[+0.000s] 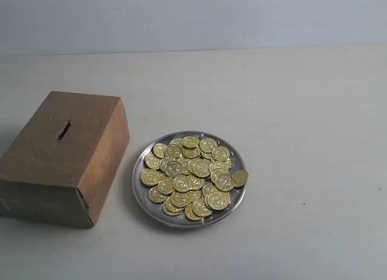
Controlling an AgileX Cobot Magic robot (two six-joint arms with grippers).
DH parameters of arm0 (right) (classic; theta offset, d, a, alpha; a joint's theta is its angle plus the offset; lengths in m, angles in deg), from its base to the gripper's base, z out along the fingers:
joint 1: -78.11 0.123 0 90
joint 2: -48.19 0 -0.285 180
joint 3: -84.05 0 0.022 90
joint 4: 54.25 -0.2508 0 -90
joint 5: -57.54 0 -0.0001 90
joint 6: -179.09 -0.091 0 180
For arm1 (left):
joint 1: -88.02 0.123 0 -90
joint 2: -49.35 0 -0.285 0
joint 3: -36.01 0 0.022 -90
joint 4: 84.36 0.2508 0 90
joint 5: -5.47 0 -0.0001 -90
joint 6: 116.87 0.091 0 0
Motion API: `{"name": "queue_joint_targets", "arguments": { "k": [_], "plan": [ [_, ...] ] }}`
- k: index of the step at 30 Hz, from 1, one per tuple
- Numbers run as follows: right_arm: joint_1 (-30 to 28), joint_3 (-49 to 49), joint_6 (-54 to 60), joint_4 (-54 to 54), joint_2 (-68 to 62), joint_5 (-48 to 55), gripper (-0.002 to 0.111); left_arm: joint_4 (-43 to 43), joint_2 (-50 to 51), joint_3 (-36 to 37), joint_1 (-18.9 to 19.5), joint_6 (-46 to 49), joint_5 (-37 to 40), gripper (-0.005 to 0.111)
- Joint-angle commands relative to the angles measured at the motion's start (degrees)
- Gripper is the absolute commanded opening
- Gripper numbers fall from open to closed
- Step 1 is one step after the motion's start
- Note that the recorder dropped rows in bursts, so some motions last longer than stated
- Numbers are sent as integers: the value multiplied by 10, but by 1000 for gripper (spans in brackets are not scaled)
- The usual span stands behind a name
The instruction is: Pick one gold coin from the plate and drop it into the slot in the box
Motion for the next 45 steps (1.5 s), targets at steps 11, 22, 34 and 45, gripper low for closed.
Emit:
{"name": "queue_joint_targets", "arguments": {
  "k": [11,22,34,45],
  "plan": [
    [-3,2,-180,-227,3,-223,0,-94,-4,-1,0,-192,-277,0],
    [-3,-17,-236,-255,3,-174,0,-91,-4,-1,-1,-444,-316,0],
    [-3,-376,198,-264,-244,254,0,-26,147,-243,-239,-83,108,0],
    [60,-535,417,-390,-700,395,0,-34,421,-267,-361,159,116,0]
  ]
}}
